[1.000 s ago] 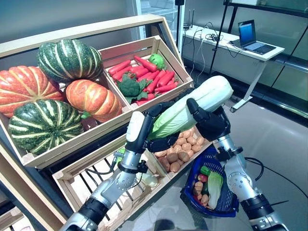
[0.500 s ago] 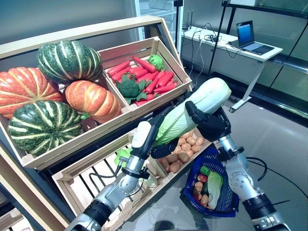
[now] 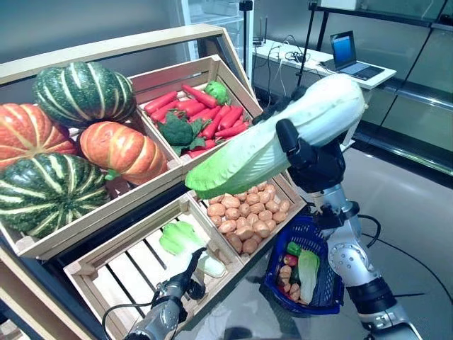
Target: Put vegetables into the basket
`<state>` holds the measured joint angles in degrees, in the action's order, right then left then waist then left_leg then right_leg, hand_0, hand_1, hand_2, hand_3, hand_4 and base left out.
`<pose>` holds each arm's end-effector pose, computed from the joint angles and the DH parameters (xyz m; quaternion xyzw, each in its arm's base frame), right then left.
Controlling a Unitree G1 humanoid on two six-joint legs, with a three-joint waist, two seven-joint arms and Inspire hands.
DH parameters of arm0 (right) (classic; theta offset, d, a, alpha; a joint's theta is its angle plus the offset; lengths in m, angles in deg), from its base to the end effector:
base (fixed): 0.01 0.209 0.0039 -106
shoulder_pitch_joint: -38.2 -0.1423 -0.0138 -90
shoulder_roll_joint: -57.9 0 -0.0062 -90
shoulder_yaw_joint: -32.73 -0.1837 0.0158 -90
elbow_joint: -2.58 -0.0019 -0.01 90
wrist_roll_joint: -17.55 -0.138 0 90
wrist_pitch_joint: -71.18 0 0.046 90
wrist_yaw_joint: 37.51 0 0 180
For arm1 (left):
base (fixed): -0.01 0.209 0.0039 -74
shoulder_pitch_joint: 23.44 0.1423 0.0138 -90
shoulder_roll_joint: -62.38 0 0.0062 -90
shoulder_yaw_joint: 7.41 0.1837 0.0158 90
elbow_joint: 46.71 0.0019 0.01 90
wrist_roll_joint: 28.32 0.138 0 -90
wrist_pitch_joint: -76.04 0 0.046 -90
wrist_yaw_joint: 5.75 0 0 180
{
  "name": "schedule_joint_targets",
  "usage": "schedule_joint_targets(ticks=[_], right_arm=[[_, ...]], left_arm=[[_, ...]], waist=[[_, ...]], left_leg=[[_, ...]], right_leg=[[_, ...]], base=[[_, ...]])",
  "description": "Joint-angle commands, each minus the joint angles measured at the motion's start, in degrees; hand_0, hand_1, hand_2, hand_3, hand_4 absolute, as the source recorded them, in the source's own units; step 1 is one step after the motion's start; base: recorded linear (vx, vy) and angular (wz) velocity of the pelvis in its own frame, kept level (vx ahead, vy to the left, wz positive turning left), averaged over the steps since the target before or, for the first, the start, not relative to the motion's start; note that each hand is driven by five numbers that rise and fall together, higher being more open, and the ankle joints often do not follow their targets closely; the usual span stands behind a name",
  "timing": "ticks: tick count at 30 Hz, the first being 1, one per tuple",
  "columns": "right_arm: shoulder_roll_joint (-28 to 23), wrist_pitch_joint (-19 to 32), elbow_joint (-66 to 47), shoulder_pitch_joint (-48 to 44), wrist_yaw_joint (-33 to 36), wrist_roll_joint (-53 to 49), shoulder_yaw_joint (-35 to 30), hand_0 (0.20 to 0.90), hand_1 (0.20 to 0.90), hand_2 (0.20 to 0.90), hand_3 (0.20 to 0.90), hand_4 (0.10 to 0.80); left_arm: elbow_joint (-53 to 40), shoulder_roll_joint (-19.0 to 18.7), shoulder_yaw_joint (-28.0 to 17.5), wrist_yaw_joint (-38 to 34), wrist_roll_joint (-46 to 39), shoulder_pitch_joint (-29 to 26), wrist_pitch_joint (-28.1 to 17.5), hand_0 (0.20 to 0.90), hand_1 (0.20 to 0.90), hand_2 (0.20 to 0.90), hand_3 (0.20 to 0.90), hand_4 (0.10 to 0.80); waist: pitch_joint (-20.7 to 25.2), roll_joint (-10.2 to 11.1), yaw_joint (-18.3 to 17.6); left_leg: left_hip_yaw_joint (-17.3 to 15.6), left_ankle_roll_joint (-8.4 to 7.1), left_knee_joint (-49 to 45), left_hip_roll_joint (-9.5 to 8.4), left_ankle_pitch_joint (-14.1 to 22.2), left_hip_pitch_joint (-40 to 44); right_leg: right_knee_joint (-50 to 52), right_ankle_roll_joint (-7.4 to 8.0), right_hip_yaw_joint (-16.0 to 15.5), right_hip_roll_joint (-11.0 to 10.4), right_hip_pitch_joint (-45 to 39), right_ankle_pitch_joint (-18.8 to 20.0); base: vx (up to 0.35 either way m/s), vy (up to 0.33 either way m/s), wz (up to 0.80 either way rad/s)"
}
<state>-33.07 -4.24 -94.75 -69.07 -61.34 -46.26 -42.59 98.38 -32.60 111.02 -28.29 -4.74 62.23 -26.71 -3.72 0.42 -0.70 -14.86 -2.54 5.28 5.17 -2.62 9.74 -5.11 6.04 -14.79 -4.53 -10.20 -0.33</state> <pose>0.2426 -0.1401 0.1307 0.3529 -0.2716 0.3596 0.8200 0.1345 0.2084 -0.0873 0.4716 0.2359 -0.1051 0.8431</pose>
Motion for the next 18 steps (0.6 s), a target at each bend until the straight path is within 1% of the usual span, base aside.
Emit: schedule_joint_targets(ticks=[1, 6, 8, 9, 10, 11, 13, 14, 16, 18], right_arm=[[2.98, 6.42, -4.36, -8.72, -1.59, -1.97, -4.90, 0.300, 0.300, 0.300, 0.300, 0.400], [1.08, 6.54, -0.71, -6.58, 3.27, 4.35, -6.69, 0.300, 0.300, 0.300, 0.300, 0.400], [-0.25, 6.58, 2.04, -5.49, 5.96, 9.97, -7.59, 0.300, 0.300, 0.300, 0.300, 0.400], [-1.74, 6.65, 4.96, -4.54, 8.10, 13.66, -8.27, 0.300, 0.300, 0.300, 0.300, 0.400], [-4.34, 6.63, 10.49, -3.05, 11.38, 18.95, -9.67, 0.300, 0.300, 0.300, 0.300, 0.400], [-5.97, 7.26, 14.20, -2.03, 11.15, 19.29, -10.88, 0.300, 0.300, 0.300, 0.300, 0.400], [-8.40, 6.86, 18.44, -1.09, 12.41, 20.06, -12.62, 0.300, 0.300, 0.300, 0.300, 0.400], [-10.92, 6.59, 22.19, -0.69, 13.49, 19.27, -14.21, 0.300, 0.300, 0.300, 0.300, 0.400], [-13.68, 6.45, 26.57, -0.53, 14.48, 18.97, -15.98, 0.300, 0.300, 0.300, 0.300, 0.400], [-16.92, 6.80, 30.70, -0.69, 17.11, 18.95, -17.47, 0.300, 0.300, 0.300, 0.300, 0.400]], left_arm=[[3.57, -0.48, -1.45, -2.59, -2.11, -9.20, -1.91, 0.900, 0.900, 0.900, 0.900, 0.800], [2.93, -0.58, -3.07, -3.46, -2.16, -8.82, -2.31, 0.900, 0.900, 0.900, 0.900, 0.800], [2.25, -0.79, -3.77, -3.83, -1.95, -8.48, -2.62, 0.900, 0.900, 0.900, 0.900, 0.800], [1.55, -1.06, -4.35, -4.05, -1.77, -8.20, -2.82, 0.900, 0.900, 0.900, 0.900, 0.800], [0.27, -1.58, -5.24, -4.98, -1.72, -7.57, -3.50, 0.900, 0.900, 0.900, 0.900, 0.800], [-1.11, -2.00, -6.29, -5.00, -1.45, -7.08, -3.63, 0.900, 0.900, 0.900, 0.900, 0.800], [-2.73, -2.64, -7.44, -5.34, -0.93, -6.50, -4.35, 0.900, 0.900, 0.900, 0.900, 0.800], [-3.98, -3.35, -8.35, -5.29, -0.95, -6.10, -4.96, 0.900, 0.900, 0.900, 0.900, 0.800], [-5.95, -4.49, -9.19, -4.95, -1.12, -5.74, -5.40, 0.900, 0.900, 0.900, 0.900, 0.800], [-8.84, -6.13, -9.73, -4.48, -1.32, -5.43, -5.44, 0.900, 0.900, 0.900, 0.900, 0.800]], waist=[[-0.29, 1.14, -0.78], [-0.29, 1.10, -1.00], [-0.21, 1.11, -1.09], [-0.17, 1.16, -1.17], [-0.25, 1.27, -1.33], [-0.32, 1.40, -1.32], [-0.42, 1.56, -1.33], [-0.52, 1.68, -1.30], [-0.72, 1.72, -1.16], [-1.08, 1.81, -0.93]], left_leg=[[-1.73, 1.33, -0.28, -2.27, 7.96, 2.33], [-2.01, 1.19, -0.28, -2.09, 7.96, 2.42], [-2.06, 1.15, -0.28, -2.05, 8.02, 2.44], [-2.14, 1.15, -0.28, -2.03, 8.04, 2.48], [-2.24, 1.13, -0.28, -1.92, 8.12, 2.59], [-2.37, 1.18, -0.28, -1.88, 8.10, 2.57], [-2.58, 1.21, -0.28, -1.76, 8.15, 2.61], [-2.65, 1.14, -0.28, -1.67, 8.16, 2.66], [-2.71, 1.01, -0.28, -1.53, 8.13, 2.75], [-2.61, 0.89, -0.28, -1.45, 8.01, 2.74]], right_leg=[[0.11, -1.31, -0.61, 1.04, -1.06, -3.37], [0.11, -1.28, -0.48, 1.06, -1.04, -3.32], [0.11, -1.23, -0.50, 1.06, -1.05, -3.33], [0.11, -1.23, -0.50, 1.05, -1.05, -3.33], [0.11, -1.14, -0.46, 1.05, -1.08, -3.28], [0.11, -1.14, -0.51, 1.03, -1.01, -3.21], [0.11, -1.14, -0.59, 1.02, -1.01, -3.15], [0.11, -1.16, -0.63, 1.02, -1.07, -3.09], [0.11, -1.22, -0.73, 1.05, -1.15, -2.95], [0.11, -1.30, -0.80, 1.09, -1.21, -2.80]], base=[[0.001, -0.009, -0.07], [0.008, -0.005, -0.10], [0.000, 0.000, 0.00], [0.000, 0.000, 0.00], [0.000, 0.000, 0.00], [0.000, 0.000, 0.00], [0.012, -0.016, 0.02], [0.029, -0.033, 0.03], [0.033, -0.038, 0.00], [0.035, -0.050, -0.03]])
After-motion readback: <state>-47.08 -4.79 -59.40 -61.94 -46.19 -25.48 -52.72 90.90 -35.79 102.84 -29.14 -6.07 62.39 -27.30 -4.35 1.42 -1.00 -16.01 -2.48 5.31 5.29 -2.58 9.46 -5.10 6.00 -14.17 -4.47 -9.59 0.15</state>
